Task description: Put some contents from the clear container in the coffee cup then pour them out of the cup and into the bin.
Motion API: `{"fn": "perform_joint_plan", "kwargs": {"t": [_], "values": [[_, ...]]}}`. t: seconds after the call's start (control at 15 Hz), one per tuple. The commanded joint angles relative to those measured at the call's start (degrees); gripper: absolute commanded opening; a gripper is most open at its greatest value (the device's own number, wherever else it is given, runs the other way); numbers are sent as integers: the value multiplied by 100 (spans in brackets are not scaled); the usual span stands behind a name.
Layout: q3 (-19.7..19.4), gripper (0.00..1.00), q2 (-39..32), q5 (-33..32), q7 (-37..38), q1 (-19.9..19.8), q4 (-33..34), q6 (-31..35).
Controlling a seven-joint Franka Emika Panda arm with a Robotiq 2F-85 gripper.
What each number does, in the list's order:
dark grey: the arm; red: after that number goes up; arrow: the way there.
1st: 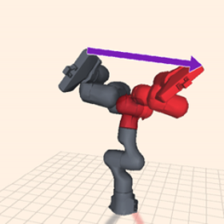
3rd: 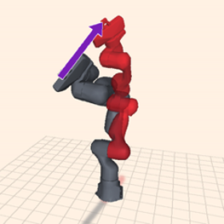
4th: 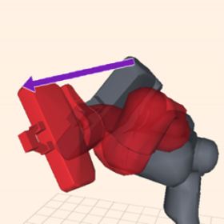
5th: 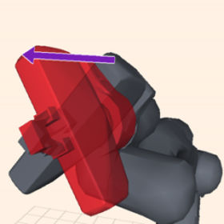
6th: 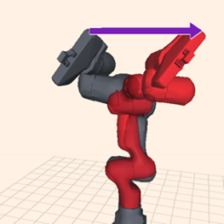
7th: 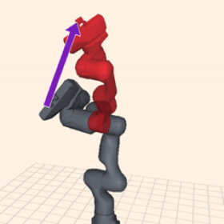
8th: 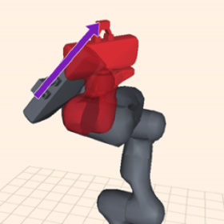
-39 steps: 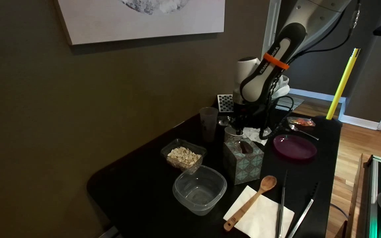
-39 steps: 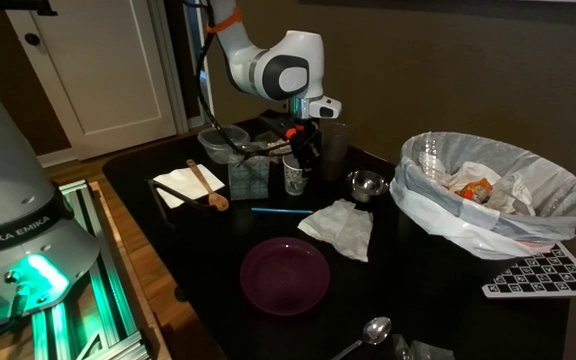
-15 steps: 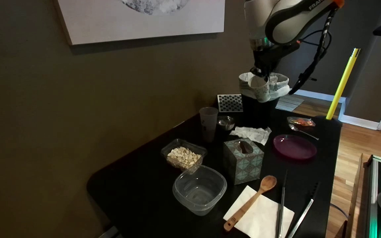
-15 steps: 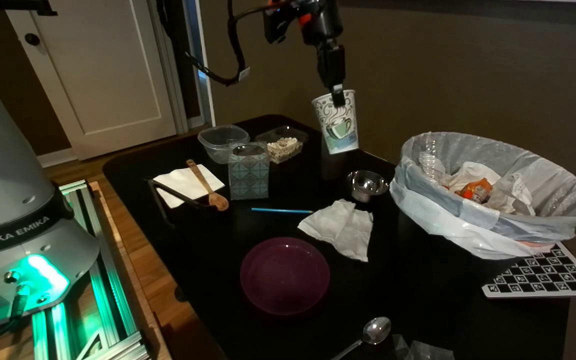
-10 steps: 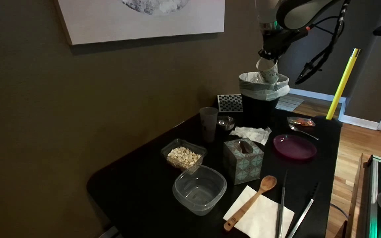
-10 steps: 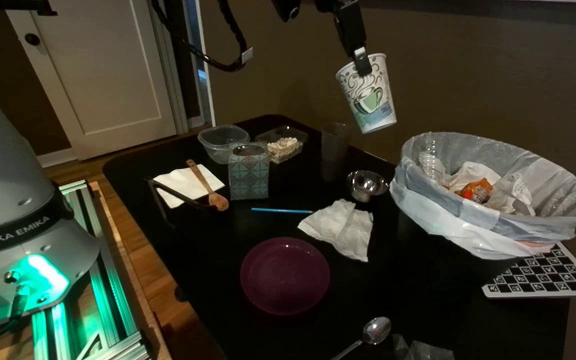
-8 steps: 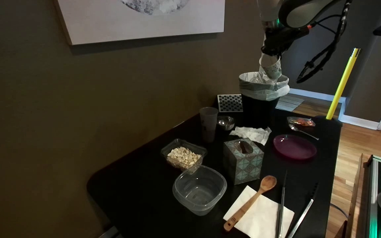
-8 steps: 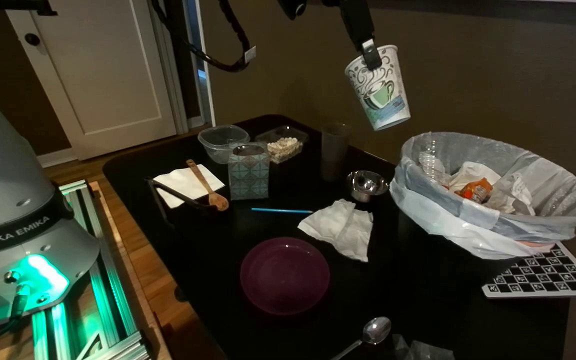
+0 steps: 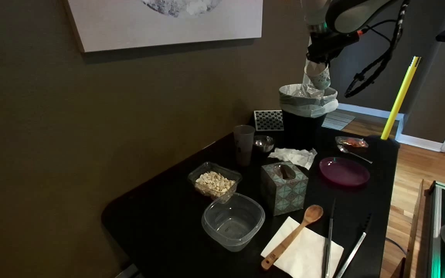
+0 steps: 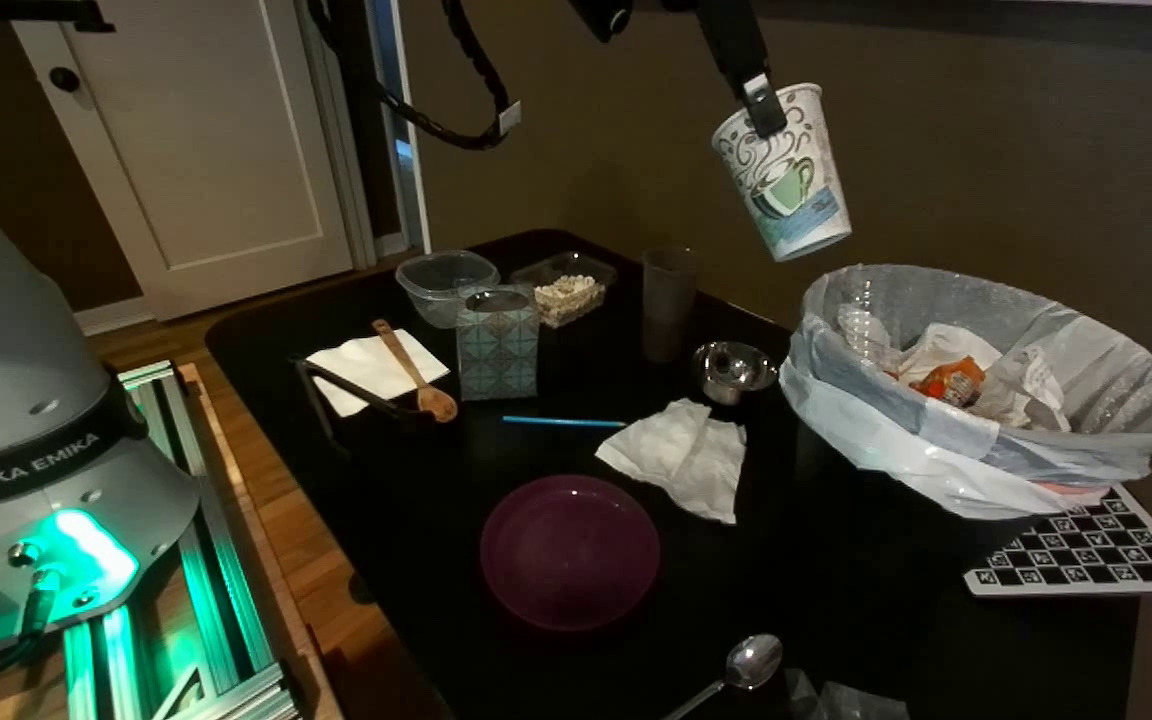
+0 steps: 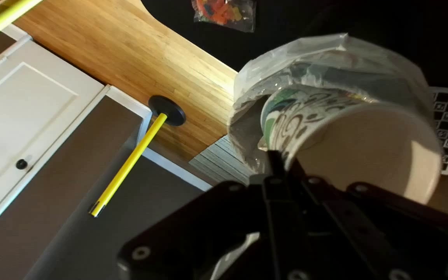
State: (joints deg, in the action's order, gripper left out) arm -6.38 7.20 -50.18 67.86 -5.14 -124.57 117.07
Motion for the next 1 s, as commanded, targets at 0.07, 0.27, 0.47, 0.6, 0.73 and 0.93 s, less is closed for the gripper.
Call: {"fn": "perform_joint_plan", "kwargs": {"t": [0.07, 0.27, 0.47, 0.6, 0.73, 0.93], "values": [[-146, 1, -682, -472, 870, -382, 748, -119], [-284, 1, -1162, -796, 1364, -485, 1210, -5], [-355, 1, -1634, -1393, 1969, -451, 1618, 22], [-376, 1, -1914, -1898, 2340, -408, 1853, 2], [-385, 1, -2098, -2499, 2685, -368, 1981, 5], [-378, 1, -2220, -3295, 3052, -351, 2023, -86]]}}
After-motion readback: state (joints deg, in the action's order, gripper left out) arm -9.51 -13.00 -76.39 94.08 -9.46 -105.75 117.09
